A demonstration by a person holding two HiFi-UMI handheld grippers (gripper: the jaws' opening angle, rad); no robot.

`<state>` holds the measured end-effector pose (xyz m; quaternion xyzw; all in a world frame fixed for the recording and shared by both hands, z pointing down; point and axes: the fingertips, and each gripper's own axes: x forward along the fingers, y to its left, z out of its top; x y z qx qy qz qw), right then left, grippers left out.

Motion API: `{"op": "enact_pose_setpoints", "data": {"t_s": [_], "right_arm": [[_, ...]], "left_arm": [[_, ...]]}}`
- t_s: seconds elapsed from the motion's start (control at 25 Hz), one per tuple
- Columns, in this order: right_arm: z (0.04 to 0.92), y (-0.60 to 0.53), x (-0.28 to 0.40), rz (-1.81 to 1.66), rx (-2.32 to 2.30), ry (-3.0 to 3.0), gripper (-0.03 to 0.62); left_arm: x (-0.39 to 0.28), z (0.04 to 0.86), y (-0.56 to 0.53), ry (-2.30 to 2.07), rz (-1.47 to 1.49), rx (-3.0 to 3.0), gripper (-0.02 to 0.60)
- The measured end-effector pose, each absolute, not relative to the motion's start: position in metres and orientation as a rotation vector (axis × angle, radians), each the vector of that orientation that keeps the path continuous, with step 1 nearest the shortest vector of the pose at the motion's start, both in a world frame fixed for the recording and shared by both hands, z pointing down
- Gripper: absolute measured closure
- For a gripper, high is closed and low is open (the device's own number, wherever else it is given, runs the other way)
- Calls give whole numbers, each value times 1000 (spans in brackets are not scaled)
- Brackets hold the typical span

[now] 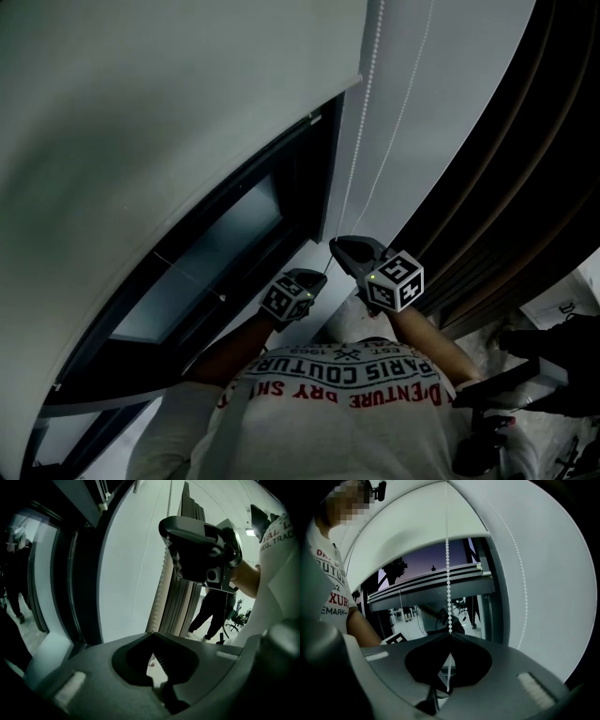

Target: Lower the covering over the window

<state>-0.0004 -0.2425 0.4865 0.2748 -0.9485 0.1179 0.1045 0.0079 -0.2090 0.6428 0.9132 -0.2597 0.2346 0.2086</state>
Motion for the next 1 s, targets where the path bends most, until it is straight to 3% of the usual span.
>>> {"op": "enact_pose_setpoints", "data": {"t_s": [0.28, 0.44, 1.0], "right_arm": [[506, -238, -5, 355, 810, -2779, 586], [503, -243, 0, 339, 830, -2777, 586], [503, -244, -7, 339, 827, -2785, 586]], "left_arm": [[-5, 658, -202, -759, 745, 2560, 572], [-9, 628, -206, -792, 632, 2612, 513], [1, 376, -246, -827, 153, 2922, 512]]}}
